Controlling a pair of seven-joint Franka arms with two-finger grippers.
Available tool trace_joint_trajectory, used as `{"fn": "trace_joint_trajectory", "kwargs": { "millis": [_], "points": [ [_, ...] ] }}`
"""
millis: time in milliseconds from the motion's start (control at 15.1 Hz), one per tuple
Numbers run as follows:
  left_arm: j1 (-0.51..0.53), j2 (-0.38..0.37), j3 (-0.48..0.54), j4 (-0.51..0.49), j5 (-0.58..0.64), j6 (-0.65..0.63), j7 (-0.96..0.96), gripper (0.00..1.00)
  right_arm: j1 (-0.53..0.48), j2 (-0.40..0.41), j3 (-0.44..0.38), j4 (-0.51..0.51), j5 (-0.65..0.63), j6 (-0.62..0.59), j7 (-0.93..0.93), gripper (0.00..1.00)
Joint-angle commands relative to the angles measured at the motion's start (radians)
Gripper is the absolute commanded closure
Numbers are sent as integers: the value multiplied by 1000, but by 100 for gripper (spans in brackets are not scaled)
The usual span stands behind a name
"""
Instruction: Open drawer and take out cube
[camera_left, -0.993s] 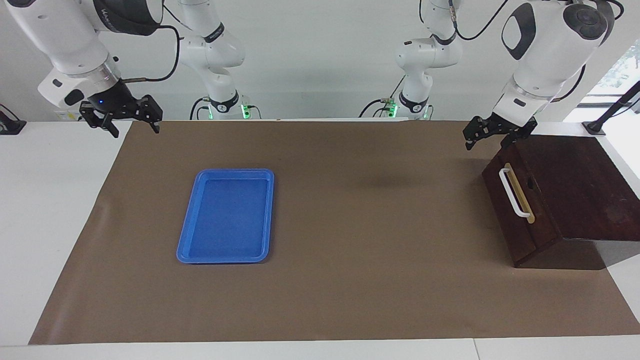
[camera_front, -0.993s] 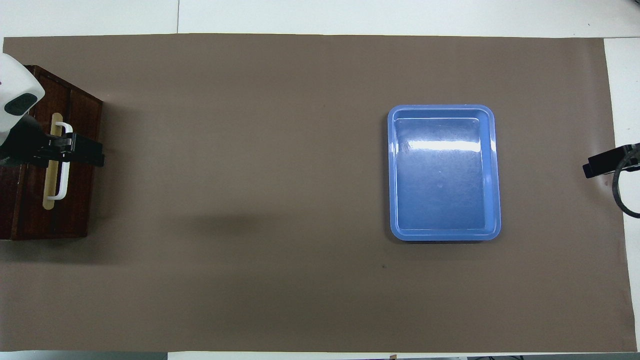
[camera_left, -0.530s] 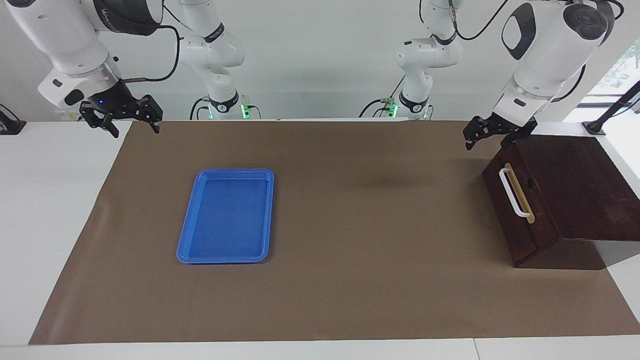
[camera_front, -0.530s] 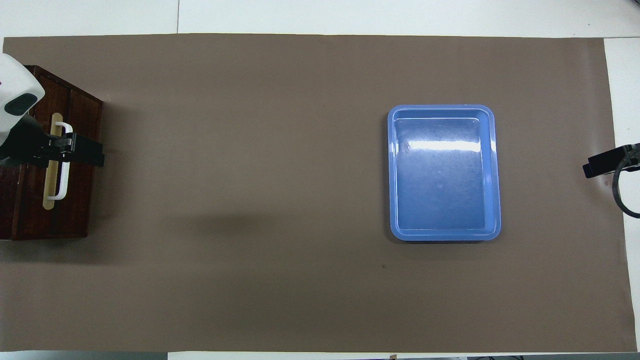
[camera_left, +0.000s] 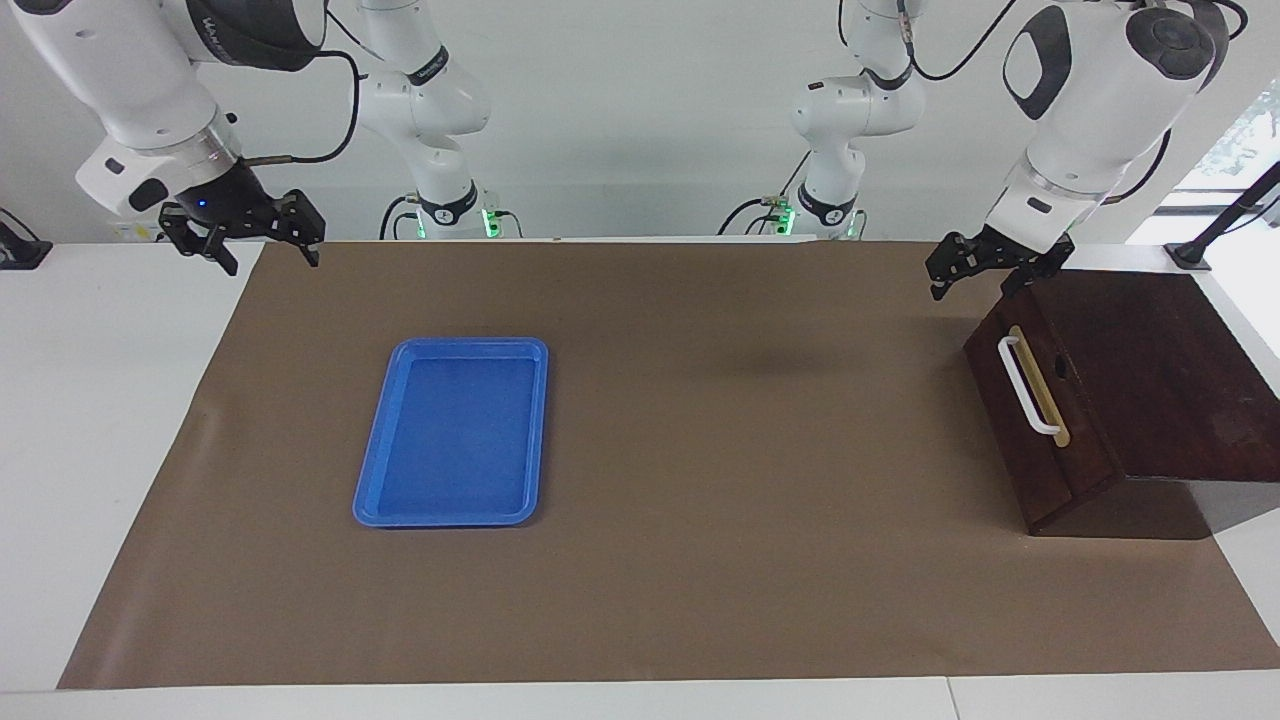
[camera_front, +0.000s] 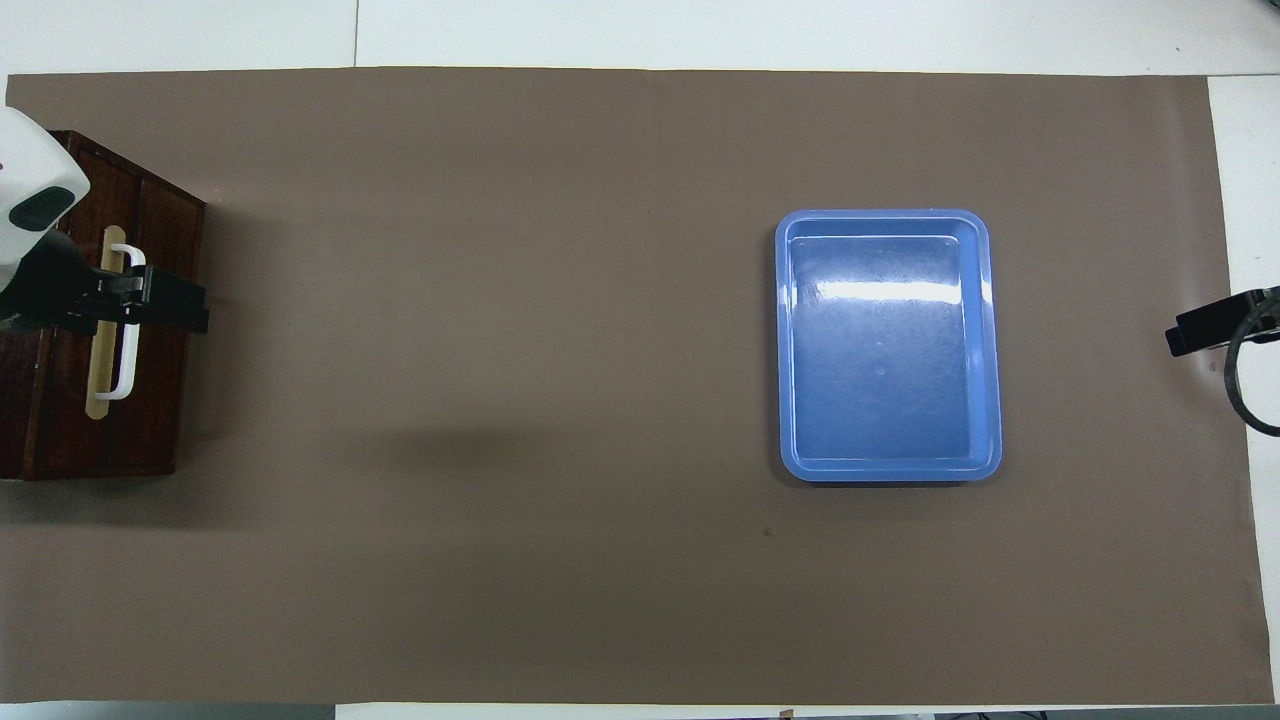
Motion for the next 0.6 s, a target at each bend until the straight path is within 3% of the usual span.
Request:
{"fn": "trace_joint_trajectory", "kwargs": {
  "millis": [0,530],
  "points": [
    [4,-15,1,-9,-11,-4,4,0,-5,-8,6,0,-9,-18,14,0],
    [7,-18,3,-8,-4,0,0,0,-5,-8,5,0,-9,-18,13,0]
  ]
}}
